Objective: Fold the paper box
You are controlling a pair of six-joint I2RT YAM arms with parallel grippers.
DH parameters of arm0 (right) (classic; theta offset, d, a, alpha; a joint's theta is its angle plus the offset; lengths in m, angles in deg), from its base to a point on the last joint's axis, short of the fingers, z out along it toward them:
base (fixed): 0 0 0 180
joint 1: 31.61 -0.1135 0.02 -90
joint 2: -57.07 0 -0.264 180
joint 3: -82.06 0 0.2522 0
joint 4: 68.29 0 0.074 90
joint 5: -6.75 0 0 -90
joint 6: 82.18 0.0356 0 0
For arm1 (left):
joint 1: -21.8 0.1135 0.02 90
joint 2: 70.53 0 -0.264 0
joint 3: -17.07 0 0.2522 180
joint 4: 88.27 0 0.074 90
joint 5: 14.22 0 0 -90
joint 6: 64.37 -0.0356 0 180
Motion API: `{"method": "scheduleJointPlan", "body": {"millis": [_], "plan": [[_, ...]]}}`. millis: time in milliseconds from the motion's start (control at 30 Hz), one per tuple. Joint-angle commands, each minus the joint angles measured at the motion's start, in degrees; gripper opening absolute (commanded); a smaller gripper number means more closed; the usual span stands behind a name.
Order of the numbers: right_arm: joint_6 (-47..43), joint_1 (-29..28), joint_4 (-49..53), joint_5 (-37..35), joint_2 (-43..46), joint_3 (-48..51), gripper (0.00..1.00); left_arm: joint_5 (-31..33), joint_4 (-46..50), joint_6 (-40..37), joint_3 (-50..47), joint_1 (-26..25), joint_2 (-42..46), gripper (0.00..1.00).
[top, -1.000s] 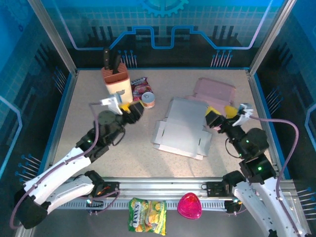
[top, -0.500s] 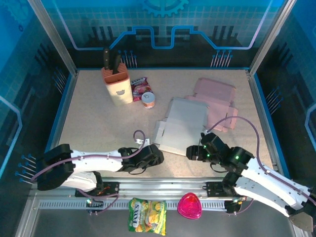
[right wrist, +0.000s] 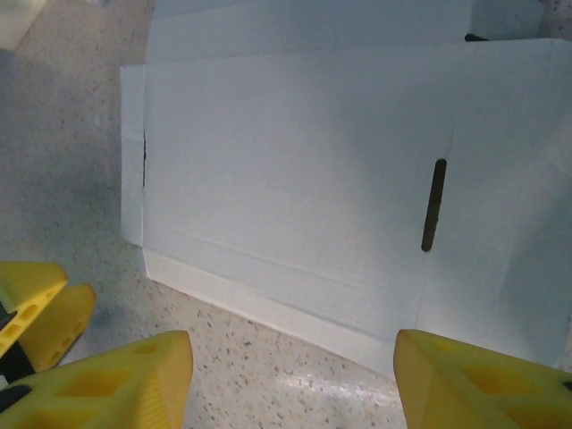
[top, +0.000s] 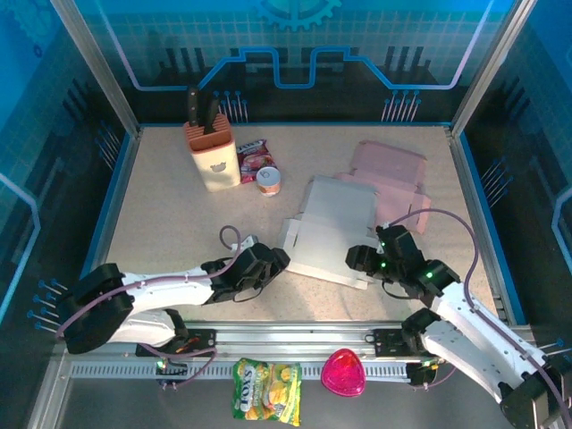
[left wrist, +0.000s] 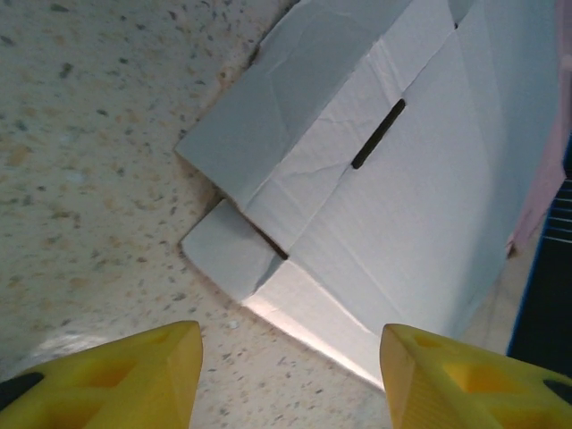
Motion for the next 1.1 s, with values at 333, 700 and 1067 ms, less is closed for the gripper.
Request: {"method": "scheduleJointPlan", "body": {"millis": [333,700,1067], "plan": [[-4.01,7.15,-9.56,7.97,-8.94,3.11,0.6,-1.97,-11.78,7.31,-0.97,1.73,-7.87,0.46],[-5.81,10.22,-14.13,8.67,-17.07,4.49,0.59,0.77,-10.69,7.77,-3.09,2.54,-7.03,0.47],[-6.8,11.11,-13.02,8.13,-17.01,4.75,0.58,0.33,-16.38,5.91,-4.37,3.92,-8.44,0.48]]}}
